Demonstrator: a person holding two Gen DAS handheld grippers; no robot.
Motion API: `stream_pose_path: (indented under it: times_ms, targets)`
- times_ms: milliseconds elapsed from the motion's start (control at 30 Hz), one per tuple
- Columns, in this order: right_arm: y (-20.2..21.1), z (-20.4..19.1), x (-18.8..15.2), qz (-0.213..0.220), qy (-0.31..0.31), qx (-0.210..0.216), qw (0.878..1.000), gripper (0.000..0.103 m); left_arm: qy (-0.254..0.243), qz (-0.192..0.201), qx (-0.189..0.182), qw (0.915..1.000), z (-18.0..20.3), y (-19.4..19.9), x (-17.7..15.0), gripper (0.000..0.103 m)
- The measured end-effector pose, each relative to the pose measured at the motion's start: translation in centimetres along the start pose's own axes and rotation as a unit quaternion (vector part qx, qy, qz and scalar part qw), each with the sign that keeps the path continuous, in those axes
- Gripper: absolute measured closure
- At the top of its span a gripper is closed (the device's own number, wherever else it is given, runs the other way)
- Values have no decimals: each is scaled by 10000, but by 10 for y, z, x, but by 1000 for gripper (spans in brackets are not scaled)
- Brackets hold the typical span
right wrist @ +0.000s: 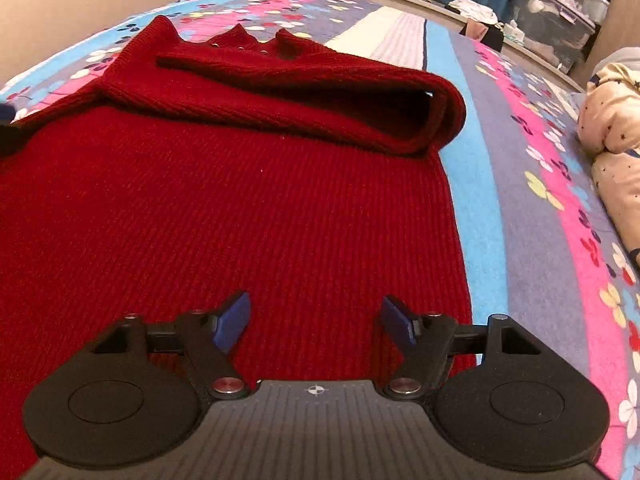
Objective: Fold small clothes
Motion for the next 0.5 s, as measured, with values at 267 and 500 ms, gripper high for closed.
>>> stream_pose_path:
  times_ms: [267, 500]
  targets:
    - [6, 10, -1, 53, 324, 264, 9991, 30, 2049, 432, -316, 9773, -11, -74, 80, 19]
    - [11, 8, -2, 146, 785, 248, 9965, 30, 3247, 68, 204, 9456, -41, -165, 102, 13]
Point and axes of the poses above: each gripper's, at about its wrist camera, not at the fingertips, and y roughly against the way its jaws point, z to its right, x to its top, the point moved 9 cm from there along -y, roughly the way its jaws point, and after that the axes turned 7 degrees about -x, right-handed, at the moved point
